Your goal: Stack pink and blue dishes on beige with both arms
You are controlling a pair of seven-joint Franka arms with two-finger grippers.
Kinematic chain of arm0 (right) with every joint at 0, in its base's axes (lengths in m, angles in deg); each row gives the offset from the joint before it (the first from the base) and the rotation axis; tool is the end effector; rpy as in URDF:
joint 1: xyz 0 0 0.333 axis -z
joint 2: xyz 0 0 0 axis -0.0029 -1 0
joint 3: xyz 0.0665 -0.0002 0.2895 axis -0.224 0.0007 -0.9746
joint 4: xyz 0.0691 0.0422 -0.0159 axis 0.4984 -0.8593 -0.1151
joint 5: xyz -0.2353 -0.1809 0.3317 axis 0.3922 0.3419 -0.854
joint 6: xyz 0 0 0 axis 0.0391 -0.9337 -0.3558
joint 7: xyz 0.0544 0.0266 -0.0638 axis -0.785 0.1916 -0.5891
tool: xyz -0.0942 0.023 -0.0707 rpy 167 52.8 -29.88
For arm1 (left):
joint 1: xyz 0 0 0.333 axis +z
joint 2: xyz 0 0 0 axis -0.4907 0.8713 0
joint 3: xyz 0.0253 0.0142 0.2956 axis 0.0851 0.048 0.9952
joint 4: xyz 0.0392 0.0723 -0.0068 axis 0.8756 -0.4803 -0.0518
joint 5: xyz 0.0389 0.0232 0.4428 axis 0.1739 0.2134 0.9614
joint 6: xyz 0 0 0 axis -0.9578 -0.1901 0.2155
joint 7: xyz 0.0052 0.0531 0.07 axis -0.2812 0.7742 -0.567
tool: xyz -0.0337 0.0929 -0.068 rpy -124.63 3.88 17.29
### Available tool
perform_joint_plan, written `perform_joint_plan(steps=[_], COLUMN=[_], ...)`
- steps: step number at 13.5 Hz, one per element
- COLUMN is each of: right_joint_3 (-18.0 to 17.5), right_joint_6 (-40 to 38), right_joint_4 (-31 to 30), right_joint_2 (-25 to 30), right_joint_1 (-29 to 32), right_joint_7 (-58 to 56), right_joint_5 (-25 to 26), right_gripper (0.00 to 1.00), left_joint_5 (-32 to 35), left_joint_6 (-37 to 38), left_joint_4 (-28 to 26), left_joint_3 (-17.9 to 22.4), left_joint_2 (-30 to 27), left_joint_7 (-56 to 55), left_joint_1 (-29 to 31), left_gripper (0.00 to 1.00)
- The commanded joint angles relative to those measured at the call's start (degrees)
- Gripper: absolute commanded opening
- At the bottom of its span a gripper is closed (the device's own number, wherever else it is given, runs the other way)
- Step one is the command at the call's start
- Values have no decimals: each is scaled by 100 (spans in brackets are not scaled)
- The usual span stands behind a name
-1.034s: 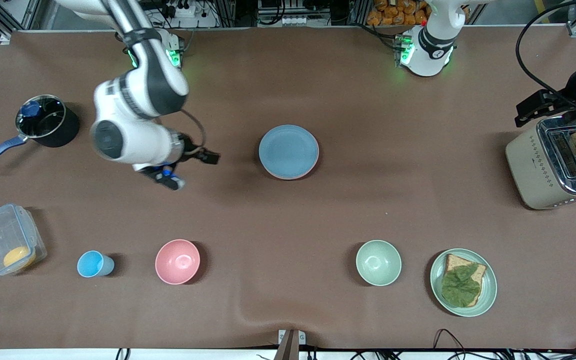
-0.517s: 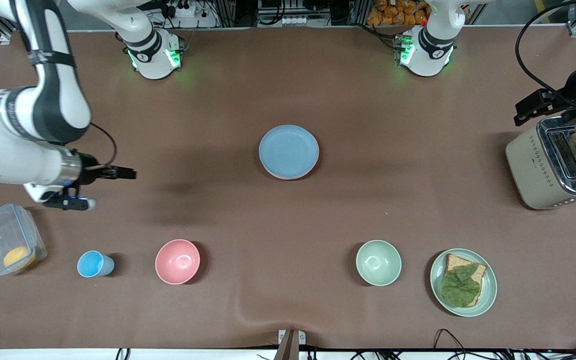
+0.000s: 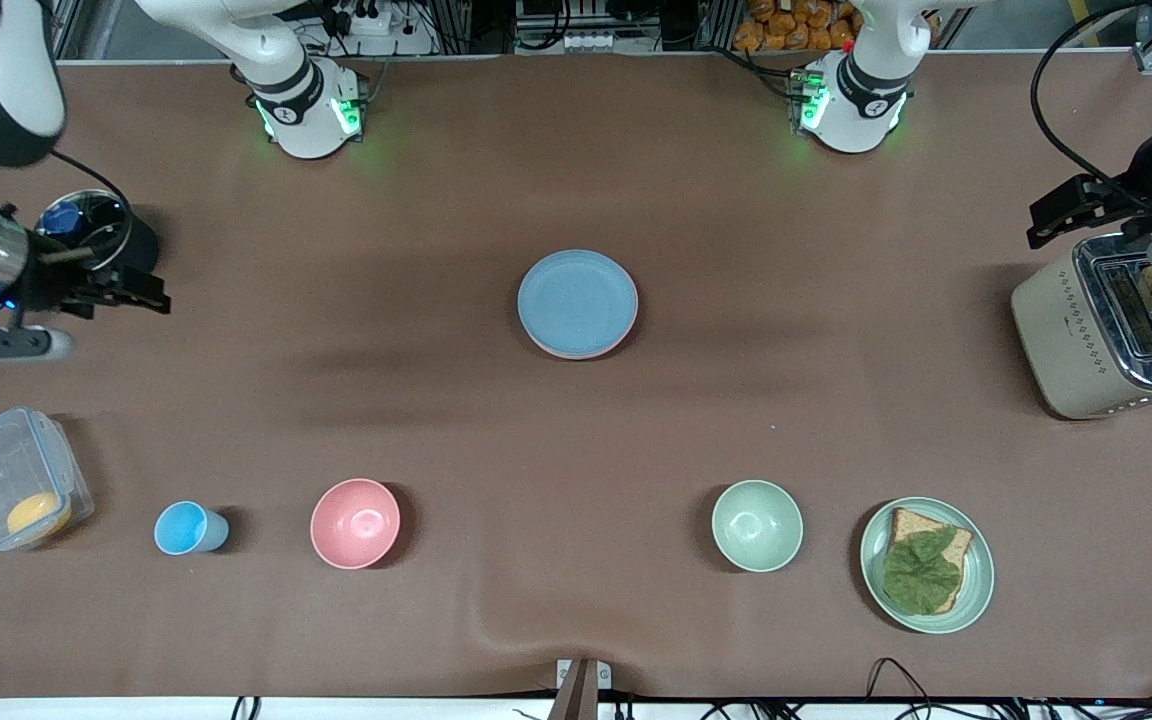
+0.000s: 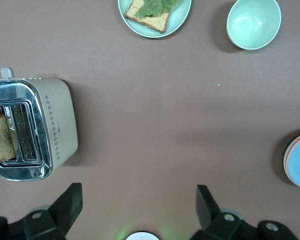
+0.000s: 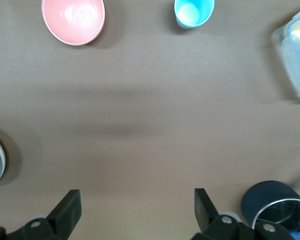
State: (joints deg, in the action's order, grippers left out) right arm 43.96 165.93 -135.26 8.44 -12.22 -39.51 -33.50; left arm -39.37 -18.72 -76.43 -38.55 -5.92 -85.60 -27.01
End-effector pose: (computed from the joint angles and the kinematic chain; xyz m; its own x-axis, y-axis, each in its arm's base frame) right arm 0.6229 -0.0005 0.5158 0.9924 0.0451 -0.1147 0.0403 -0.9982 -0.0439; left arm 0.5922 -0.0405 0.6099 0.9974 0.0354 -0.0624 0.0336 -0.9990 -0.0300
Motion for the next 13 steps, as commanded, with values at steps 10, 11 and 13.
perform_joint_plan(steps=[10, 11, 13], right_joint_3=[-961, -969, -987], right_joint_6=[-333, -333, -316], right_joint_4=[137, 137, 172], right_joint_2=[643, 644, 635], right_joint_1=[976, 968, 959], right_joint_7=[658, 660, 616], right_joint_5=[366, 366, 374], right_gripper=[100, 100, 100], left_joint_5=[-42, -42, -24], left_joint_6=[168, 168, 159], left_joint_4=[133, 133, 133], left_joint_3=[5, 14, 14], left_joint_2=[-39, -39, -39], left_joint_7=[52, 43, 43], left_joint_1=[-18, -18, -27], left_gripper=[100, 100, 100])
